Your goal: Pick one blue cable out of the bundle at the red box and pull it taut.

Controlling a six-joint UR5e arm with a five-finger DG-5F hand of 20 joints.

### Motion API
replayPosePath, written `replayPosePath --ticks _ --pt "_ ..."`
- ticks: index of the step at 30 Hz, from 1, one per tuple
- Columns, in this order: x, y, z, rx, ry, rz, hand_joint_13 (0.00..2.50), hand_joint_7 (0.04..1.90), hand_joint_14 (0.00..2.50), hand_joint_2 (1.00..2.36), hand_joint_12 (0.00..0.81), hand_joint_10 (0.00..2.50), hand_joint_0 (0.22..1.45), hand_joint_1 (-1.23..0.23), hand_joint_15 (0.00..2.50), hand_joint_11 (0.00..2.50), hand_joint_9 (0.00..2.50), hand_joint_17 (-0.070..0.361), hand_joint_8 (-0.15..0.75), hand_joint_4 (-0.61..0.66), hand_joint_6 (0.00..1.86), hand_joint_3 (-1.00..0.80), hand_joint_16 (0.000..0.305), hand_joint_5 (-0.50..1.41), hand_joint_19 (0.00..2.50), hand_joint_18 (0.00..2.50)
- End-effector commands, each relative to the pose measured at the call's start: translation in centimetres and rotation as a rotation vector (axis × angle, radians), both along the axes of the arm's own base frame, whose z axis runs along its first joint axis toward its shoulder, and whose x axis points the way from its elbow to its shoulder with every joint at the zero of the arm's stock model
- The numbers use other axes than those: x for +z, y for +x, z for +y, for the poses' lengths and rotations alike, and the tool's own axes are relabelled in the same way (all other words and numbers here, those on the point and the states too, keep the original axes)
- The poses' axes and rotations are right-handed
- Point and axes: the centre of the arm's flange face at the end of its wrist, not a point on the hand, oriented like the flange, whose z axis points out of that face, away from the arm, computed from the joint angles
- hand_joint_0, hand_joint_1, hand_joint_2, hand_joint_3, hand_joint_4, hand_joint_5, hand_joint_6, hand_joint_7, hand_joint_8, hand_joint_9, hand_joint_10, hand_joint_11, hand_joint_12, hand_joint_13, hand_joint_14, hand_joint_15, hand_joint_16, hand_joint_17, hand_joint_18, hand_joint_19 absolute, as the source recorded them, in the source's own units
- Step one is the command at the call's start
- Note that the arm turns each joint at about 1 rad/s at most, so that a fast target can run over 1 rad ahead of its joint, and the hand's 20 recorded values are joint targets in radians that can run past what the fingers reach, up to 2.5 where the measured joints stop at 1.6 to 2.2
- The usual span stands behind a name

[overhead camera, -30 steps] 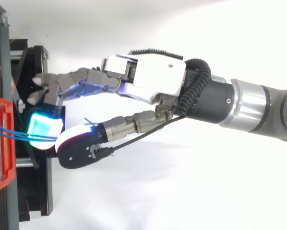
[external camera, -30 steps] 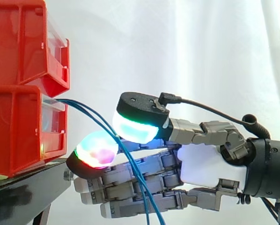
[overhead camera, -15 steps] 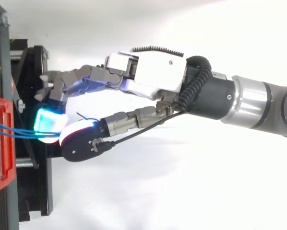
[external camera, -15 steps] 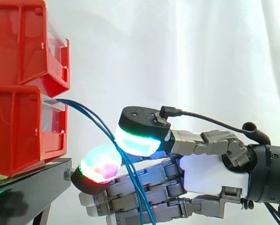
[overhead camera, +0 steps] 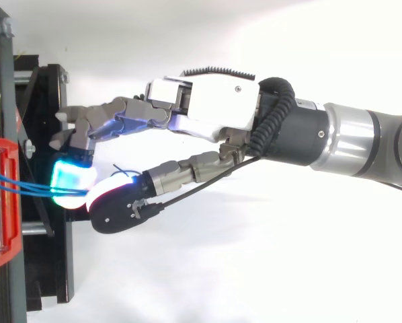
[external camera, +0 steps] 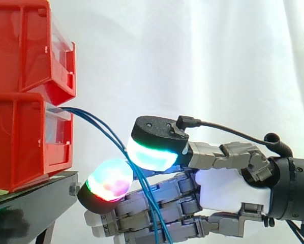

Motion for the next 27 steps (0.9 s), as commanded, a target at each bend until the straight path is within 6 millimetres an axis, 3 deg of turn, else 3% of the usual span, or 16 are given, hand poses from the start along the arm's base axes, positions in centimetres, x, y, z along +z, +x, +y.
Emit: replayPosePath --ticks 1,27 --pt "0.0 0.0 0.0 0.004 -0.001 0.000 0.18 0.80 0.00 1.01 0.352 0.00 0.61 -0.67 0.07 0.08 0.43 0.125 0.303 0.23 0.78 -0.34 0.055 -0.18 0.06 0.07" --pt "-0.1 -0.2 -1.2 0.045 -0.009 0.015 0.20 0.75 0.00 1.01 0.354 0.00 0.62 -0.68 0.09 0.14 0.43 0.125 0.310 0.22 0.90 -0.21 0.055 -0.21 0.06 0.11"
